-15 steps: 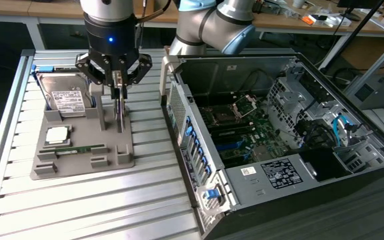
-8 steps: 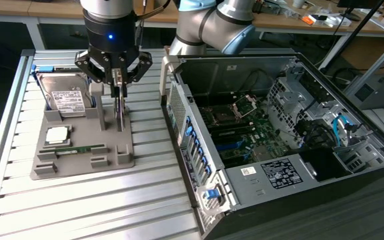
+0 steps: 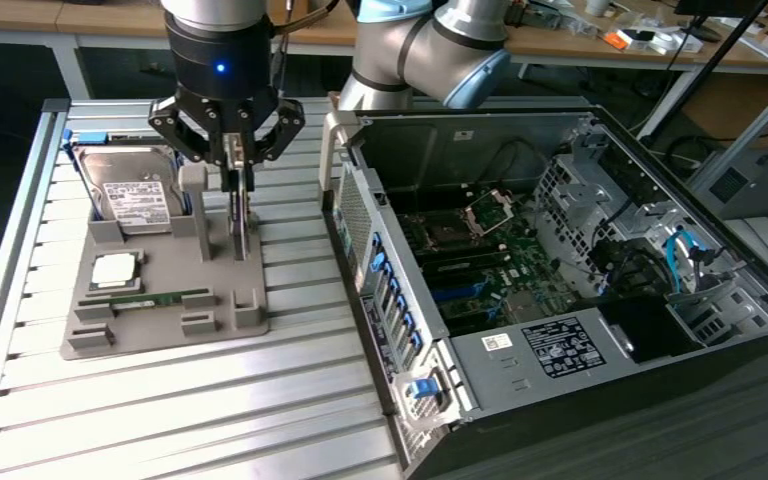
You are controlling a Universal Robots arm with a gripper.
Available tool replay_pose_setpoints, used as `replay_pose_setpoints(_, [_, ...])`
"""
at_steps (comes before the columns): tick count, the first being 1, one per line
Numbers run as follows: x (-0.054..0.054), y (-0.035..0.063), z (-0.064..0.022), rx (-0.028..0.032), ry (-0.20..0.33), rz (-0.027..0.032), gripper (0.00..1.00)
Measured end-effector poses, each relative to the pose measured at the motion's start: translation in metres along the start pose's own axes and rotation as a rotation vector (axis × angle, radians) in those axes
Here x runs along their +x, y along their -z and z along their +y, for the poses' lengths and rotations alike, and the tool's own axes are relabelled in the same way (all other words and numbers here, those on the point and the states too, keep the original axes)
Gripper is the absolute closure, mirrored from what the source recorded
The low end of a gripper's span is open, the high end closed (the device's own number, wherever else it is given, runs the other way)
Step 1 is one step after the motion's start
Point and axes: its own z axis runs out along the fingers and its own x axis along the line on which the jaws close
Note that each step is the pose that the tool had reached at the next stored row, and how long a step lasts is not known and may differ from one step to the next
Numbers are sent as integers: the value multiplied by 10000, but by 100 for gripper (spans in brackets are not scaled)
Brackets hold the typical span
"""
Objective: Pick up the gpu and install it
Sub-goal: 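Pick up the gpu and move the gpu toward the slot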
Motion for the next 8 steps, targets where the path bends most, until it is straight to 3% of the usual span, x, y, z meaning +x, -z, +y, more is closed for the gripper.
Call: replay_pose_setpoints(8, [-1,49,2,-1,0,0,73])
